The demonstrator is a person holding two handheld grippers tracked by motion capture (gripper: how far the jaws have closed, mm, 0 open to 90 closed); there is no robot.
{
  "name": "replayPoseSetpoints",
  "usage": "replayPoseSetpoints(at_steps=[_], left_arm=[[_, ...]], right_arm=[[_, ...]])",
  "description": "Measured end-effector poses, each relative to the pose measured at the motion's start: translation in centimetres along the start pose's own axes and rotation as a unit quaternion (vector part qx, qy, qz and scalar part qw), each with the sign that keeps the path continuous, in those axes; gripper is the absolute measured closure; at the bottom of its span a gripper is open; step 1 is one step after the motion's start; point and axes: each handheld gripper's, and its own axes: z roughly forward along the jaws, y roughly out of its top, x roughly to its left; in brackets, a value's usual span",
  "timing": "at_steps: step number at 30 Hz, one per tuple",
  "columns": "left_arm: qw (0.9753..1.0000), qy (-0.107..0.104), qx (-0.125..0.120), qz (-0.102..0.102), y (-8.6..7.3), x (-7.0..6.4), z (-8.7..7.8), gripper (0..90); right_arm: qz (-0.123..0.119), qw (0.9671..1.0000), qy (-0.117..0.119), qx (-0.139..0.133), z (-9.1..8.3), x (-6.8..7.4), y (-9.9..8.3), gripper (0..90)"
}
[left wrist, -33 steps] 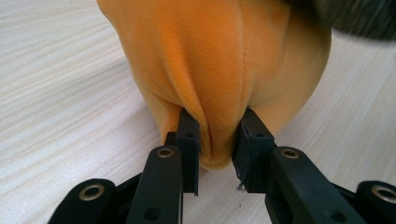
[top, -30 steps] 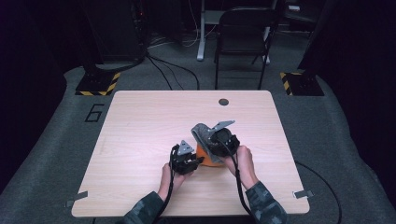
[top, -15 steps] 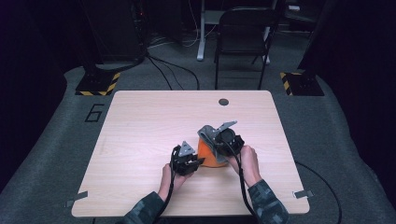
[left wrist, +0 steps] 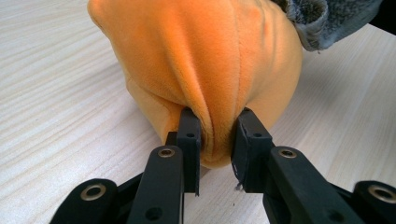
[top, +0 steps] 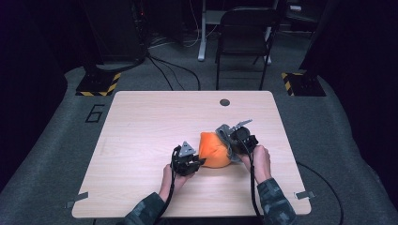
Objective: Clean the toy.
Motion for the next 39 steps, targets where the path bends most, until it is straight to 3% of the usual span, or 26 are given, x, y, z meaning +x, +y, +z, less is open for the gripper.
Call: replayPoseSetpoints(at_steps=[3,7,9,14,16,17,20,23,25,27,29,33,39], left_arm=[[1.0000,0.000,-0.001,0.005,0.0,0.1,0.0,74.3],[1.0000,-0.004,-0.002,-0.001,-0.1,0.2,0.0,74.3],[1.0000,-0.005,-0.004,-0.004,-0.1,0.2,0.0,74.1],[1.0000,-0.004,-0.006,-0.005,-0.2,0.3,0.0,73.7],[1.0000,-0.004,-0.006,-0.004,-0.2,0.2,0.0,73.6],[1.0000,-0.004,-0.006,-0.003,-0.1,0.2,0.0,73.5],[1.0000,-0.004,-0.006,-0.004,-0.1,0.2,0.0,73.5],[1.0000,-0.003,-0.005,0.001,-0.1,0.2,0.0,73.5],[1.0000,-0.002,-0.005,0.003,-0.1,0.1,0.0,73.5],[1.0000,0.001,-0.003,0.005,-0.1,0.2,0.0,73.6],[1.0000,-0.002,-0.001,-0.003,-0.3,0.2,0.0,73.6],[1.0000,-0.003,-0.006,-0.001,-0.2,0.1,0.1,73.7],[1.0000,-0.006,-0.005,0.001,-0.2,0.3,0.1,73.7]], right_arm=[[0.023,0.9996,0.001,0.016,1.4,-1.0,-0.7,76.8],[0.033,0.9981,0.003,0.051,3.4,-2.0,-1.5,76.3],[0.037,0.9977,0.008,0.056,3.7,-2.4,-1.6,76.1],[0.047,0.9988,0.006,0.012,0.5,-2.8,-0.7,76.1],[0.037,0.9992,0.010,-0.012,-1.2,-2.6,-0.2,76.1],[0.039,0.9987,0.019,-0.026,-2.0,-2.3,0.1,76.1],[0.012,0.9971,0.036,-0.066,-4.1,-0.7,1.0,76.0],[-0.019,0.9938,0.068,-0.086,-4.9,2.0,1.8,76.0],[-0.046,0.9925,0.080,-0.081,-4.6,3.8,2.1,75.9],[-0.073,0.9929,0.067,-0.065,-3.5,5.3,2.2,75.9],[-0.074,0.9946,0.048,-0.054,-2.5,5.7,2.1,76.1],[-0.058,0.9954,0.055,-0.052,-2.4,4.3,1.9,76.2],[-0.028,0.9983,0.036,-0.038,-1.6,1.9,1.2,76.3]])
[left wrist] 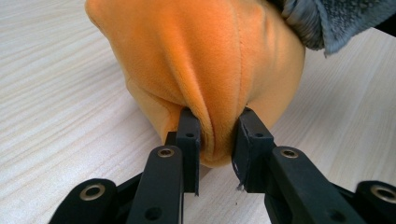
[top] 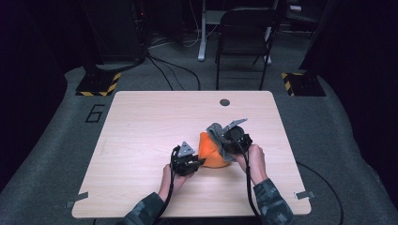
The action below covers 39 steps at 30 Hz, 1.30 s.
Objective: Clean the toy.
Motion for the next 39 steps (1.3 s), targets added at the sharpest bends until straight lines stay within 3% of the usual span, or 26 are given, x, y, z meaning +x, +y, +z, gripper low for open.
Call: replayPoseSetpoints(at_steps=[10,17,20,24,28,30,32,39], left_arm=[[1.0000,-0.002,-0.001,0.000,0.0,-0.1,0.0,73.7],[1.0000,-0.002,-0.002,0.004,0.0,-0.1,0.0,73.7],[1.0000,-0.001,-0.001,0.001,0.0,-0.1,0.1,73.6],[1.0000,-0.002,-0.001,0.001,0.0,-0.1,0.1,73.6],[1.0000,-0.002,0.000,0.002,0.0,-0.2,0.1,73.6],[1.0000,0.001,0.002,0.004,0.0,0.0,0.1,73.6],[1.0000,0.001,0.002,0.003,-0.1,0.1,0.1,73.6],[1.0000,-0.002,0.002,0.002,-0.1,0.0,0.2,73.6]], right_arm=[[0.057,0.9975,-0.017,0.039,2.2,-3.2,-1.9,76.4],[0.067,0.9948,-0.023,0.073,3.8,-4.4,-2.9,76.0],[0.064,0.9962,-0.029,0.052,2.1,-4.2,-2.1,75.9],[0.042,0.9988,-0.025,-0.003,-1.1,-2.7,-0.6,75.8],[0.000,0.9988,0.020,-0.045,-2.5,0.6,0.7,75.7],[-0.027,0.9986,0.027,-0.037,-2.1,2.1,1.0,75.6],[-0.036,0.9987,0.018,-0.030,-1.3,2.8,1.0,75.6],[-0.013,0.9997,0.015,-0.014,-0.7,0.8,0.3,75.7]])
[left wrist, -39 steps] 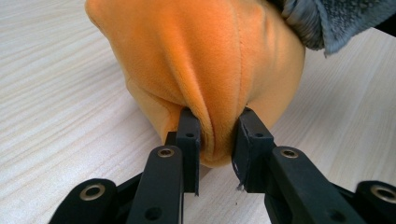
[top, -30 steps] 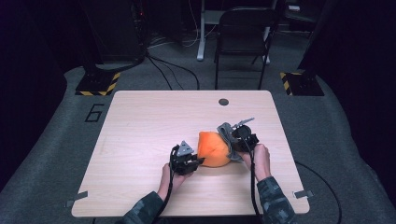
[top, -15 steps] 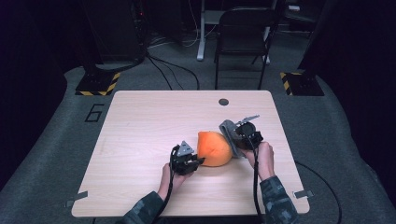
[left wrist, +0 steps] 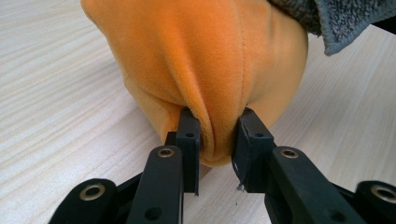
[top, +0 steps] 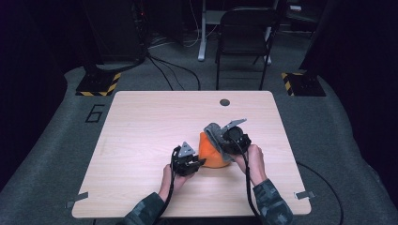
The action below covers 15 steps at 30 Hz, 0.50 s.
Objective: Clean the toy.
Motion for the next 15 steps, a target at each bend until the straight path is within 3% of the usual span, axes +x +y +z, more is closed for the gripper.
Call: replayPoseSetpoints(at_steps=[7,15], left_arm=[[1.0000,-0.003,-0.001,-0.006,0.0,0.0,0.0,73.6],[1.0000,-0.003,0.000,-0.006,0.0,0.1,0.0,73.5]], right_arm=[[0.028,0.9987,-0.022,0.035,0.7,-1.7,-0.9,75.7],[0.067,0.9944,-0.045,0.068,2.8,-3.7,-2.5,75.8]])
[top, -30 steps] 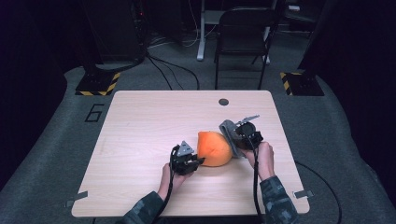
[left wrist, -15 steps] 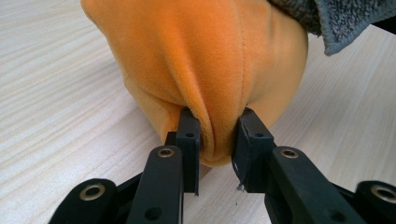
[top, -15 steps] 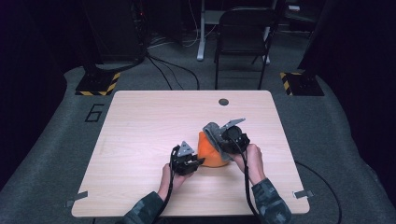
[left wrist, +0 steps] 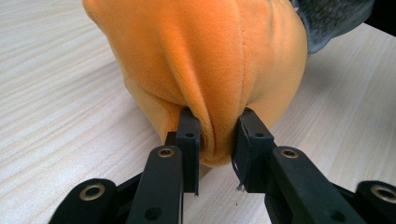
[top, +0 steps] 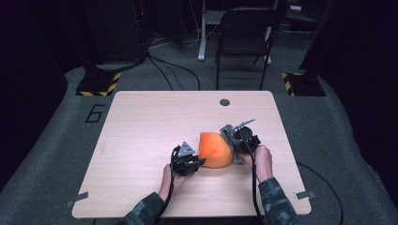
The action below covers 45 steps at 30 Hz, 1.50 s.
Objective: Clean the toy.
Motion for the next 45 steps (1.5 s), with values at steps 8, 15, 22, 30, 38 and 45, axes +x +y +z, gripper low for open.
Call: replayPoseSetpoints(at_steps=[8,15,22,30,38,45], left_arm=[[1.0000,0.000,-0.001,0.001,0.0,0.2,0.0,73.5],[1.0000,0.002,0.000,0.001,0.0,0.3,-0.1,73.3],[1.0000,0.004,-0.003,-0.002,-0.1,0.2,0.0,73.1],[0.9998,0.006,-0.015,0.013,-0.4,0.7,-0.1,61.6],[0.9967,0.038,-0.012,0.070,-0.9,1.2,0.1,28.6],[0.9926,0.046,-0.014,0.112,-1.0,0.6,1.1,30.5]], right_arm=[[0.004,0.9991,-0.002,0.042,3.5,-1.0,-1.2,75.7],[0.013,0.9997,-0.006,0.019,1.0,-1.9,-0.6,75.5],[-0.028,0.9967,0.020,-0.073,-5.5,1.0,1.3,75.6],[-0.065,0.9969,0.024,-0.038,-2.2,3.9,1.5,76.3],[-0.066,0.9963,0.029,-0.048,-1.6,3.2,1.4,76.4],[-0.060,0.9965,0.034,-0.048,-1.4,3.1,1.4,76.4]])
